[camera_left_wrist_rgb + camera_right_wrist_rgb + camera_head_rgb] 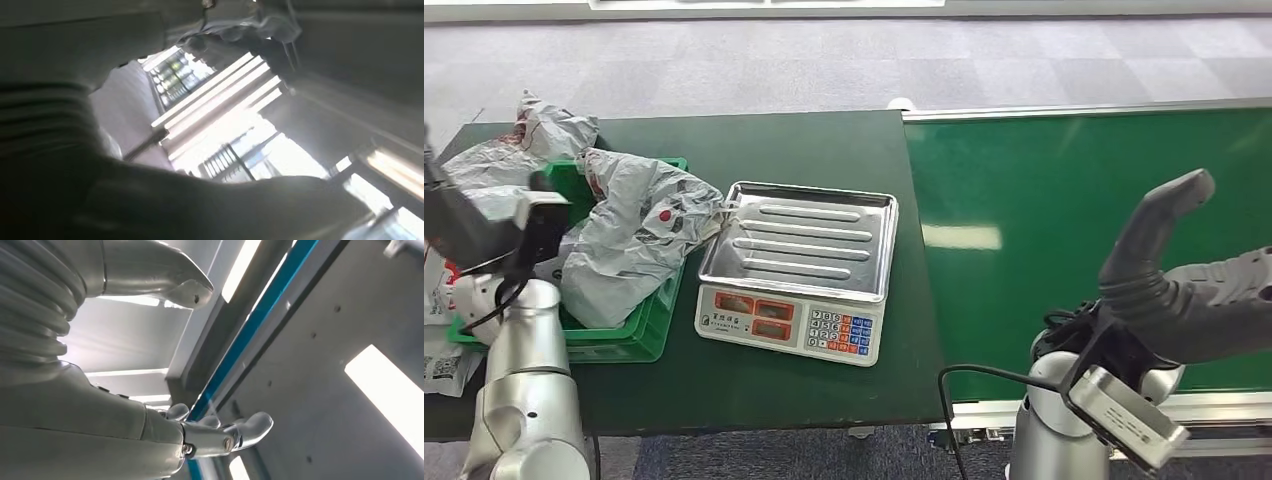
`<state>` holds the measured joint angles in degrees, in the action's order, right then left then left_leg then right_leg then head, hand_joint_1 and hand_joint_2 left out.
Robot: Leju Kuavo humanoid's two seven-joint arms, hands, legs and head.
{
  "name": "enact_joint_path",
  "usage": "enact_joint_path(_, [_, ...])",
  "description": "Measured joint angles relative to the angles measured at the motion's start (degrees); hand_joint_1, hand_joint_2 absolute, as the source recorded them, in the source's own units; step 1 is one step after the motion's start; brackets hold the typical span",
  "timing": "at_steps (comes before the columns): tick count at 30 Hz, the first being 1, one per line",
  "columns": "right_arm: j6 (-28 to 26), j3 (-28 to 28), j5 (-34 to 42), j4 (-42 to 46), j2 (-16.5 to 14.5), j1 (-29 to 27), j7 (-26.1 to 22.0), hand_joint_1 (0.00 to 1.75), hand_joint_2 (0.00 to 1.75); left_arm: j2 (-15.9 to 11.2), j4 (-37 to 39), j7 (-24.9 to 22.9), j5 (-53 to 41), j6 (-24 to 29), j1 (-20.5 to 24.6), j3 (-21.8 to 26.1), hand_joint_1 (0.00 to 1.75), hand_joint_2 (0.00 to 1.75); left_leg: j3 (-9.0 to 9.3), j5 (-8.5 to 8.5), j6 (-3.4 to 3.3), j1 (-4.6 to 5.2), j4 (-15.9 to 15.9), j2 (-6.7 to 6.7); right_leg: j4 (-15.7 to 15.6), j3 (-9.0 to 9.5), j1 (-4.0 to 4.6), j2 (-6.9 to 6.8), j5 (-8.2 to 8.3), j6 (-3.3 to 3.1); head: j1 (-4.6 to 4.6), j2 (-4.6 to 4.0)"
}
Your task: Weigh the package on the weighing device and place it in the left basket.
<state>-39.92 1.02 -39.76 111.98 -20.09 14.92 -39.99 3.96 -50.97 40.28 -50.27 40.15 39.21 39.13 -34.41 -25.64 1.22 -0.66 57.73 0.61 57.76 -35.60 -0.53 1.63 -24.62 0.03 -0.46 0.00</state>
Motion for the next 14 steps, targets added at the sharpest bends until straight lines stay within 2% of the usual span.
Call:
enact_joint_path(1, [-0.02, 0.01, 0.0, -0.04, 0.0, -0.02, 0.0, 0.0, 1.75, 1.31, -1.66, 3.31, 2.48, 0.01, 0.34, 5.28, 0.0, 0.0, 0.11, -0.06, -0.01, 0.03, 0.0, 0.16, 0.0, 0.02, -0.04, 0.18, -0.01, 0.0, -0.08, 0.0])
enact_joint_path(2, [-0.03, 0.01, -0.02, -0.06, 0.0, -0.03, 0.0, 0.0, 1.75, 2.43, -3.05, 3.13, 3.59, 0.01, 0.51, 9.26, 0.0, 0.0, 0.16, -0.06, -0.01, 0.02, 0.0, 0.18, 0.0, 0.04, -0.05, 0.19, -0.03, -0.01, -0.11, 0.0])
enact_joint_path(4, [-0.03, 0.01, -0.17, -0.09, 0.0, -0.03, -0.01, 0.0, 1.75, 4.18, -5.28, 1.77, 6.36, 0.01, 0.38, 13.72, 0.0, 0.0, 0.08, -0.01, 0.0, -0.07, 0.0, -0.18, 0.0, 0.09, 0.01, -0.16, -0.12, 0.0, -0.18, 0.0])
enact_joint_path(6, [-0.03, 0.0, -0.36, -0.17, 0.0, -0.01, 0.0, 0.0, 1.75, 5.49, -7.25, 0.68, 16.1, -0.1, -0.23, 14.29, 0.0, 0.0, 0.03, 0.06, 0.02, -0.1, 0.0, -0.55, 0.0, 0.17, 0.09, -0.55, -0.2, 0.01, -0.16, 0.0])
enact_joint_path(9, [-0.03, -0.05, -1.2, -0.62, 0.0, 0.04, 0.3, 0.0, 1.75, 7.25, -12.25, 0.06, 39.92, -3.41, -2.97, 9.19, 0.0, 0.0, 0.02, 0.09, 0.04, -0.12, 0.0, -0.69, 0.0, 0.22, 0.12, -0.67, -0.21, 0.0, -0.18, 0.0])
enact_joint_path(11, [0.0, -0.08, -2.2, -1.16, 0.0, 0.09, 0.8, 0.0, 1.75, 9.24, -18.75, 0.03, 51.92, -8.82, -5.76, 2.8, 0.0, 0.87, -0.03, 0.11, 0.01, -0.12, 0.01, -0.82, 0.0, 0.27, 0.13, -0.76, -0.21, 0.01, -0.17, 0.0])
enact_joint_path(13, [0.03, -0.1, -2.3, -1.77, 0.0, 0.12, 0.98, 0.0, 1.75, 11.35, -26.63, 0.05, 58.96, -13.13, -9.24, -3.95, 0.0, 1.75, -0.05, 0.11, -0.04, -0.09, 0.01, -0.95, 0.0, 0.31, 0.11, -0.88, -0.22, 0.02, -0.16, 0.0])
enact_joint_path(14, [0.03, -0.11, -2.19, -1.92, 0.0, 0.12, 0.95, 0.0, 1.75, 11.8, -28.65, 0.06, 60.29, -13.88, -10.19, -5.47, 0.0, 1.75, -0.04, 0.1, -0.04, -0.08, 0.01, -0.98, 0.0, 0.31, 0.1, -0.9, -0.22, 0.03, -0.16, 0.0])
